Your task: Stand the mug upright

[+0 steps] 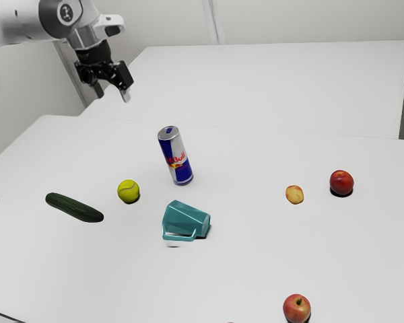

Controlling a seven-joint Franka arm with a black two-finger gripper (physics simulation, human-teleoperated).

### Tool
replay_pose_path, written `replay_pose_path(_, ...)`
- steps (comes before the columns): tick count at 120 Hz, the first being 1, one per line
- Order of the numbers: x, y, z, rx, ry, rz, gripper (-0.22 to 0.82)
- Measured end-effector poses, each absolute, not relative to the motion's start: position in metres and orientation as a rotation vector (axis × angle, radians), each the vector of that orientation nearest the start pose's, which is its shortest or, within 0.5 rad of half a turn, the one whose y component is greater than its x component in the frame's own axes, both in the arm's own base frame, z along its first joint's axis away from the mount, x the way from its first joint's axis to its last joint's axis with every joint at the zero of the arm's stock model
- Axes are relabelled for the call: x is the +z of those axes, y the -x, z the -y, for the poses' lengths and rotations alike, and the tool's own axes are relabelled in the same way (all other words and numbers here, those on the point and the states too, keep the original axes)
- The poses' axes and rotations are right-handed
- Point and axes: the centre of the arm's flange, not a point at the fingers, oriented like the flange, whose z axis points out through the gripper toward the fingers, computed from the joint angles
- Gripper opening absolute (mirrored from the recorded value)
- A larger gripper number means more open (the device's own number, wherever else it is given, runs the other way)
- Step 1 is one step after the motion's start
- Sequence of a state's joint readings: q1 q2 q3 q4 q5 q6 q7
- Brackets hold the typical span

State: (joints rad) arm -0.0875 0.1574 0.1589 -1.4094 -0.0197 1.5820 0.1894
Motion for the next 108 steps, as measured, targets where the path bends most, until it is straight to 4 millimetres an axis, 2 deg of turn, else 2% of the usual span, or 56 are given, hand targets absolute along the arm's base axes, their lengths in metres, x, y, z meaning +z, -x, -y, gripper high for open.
replay_pose_path(11,0.608,-0.600,-0.037,-0.016,3.137,-0.177,0.60)
replay_pose_path(20,0.592,-0.592,-0.038,0.030,3.183,-0.165,0.60)
replay_pose_path(43,0.513,-0.527,-0.059,0.182,3.488,0.065,0.60)
replay_pose_path(51,0.487,-0.515,-0.062,0.227,3.580,0.167,0.60)
replay_pose_path(59,0.458,-0.506,-0.054,0.285,3.661,0.231,0.60)
replay_pose_path(70,0.421,-0.504,-0.040,0.355,3.740,0.290,0.60)
replay_pose_path(91,0.365,-0.508,-0.022,0.443,3.825,0.380,0.60)
replay_pose_path(99,0.351,-0.511,-0.024,0.442,3.843,0.405,0.60)
replay_pose_path(108,0.336,-0.513,-0.037,0.417,3.855,0.462,0.60)
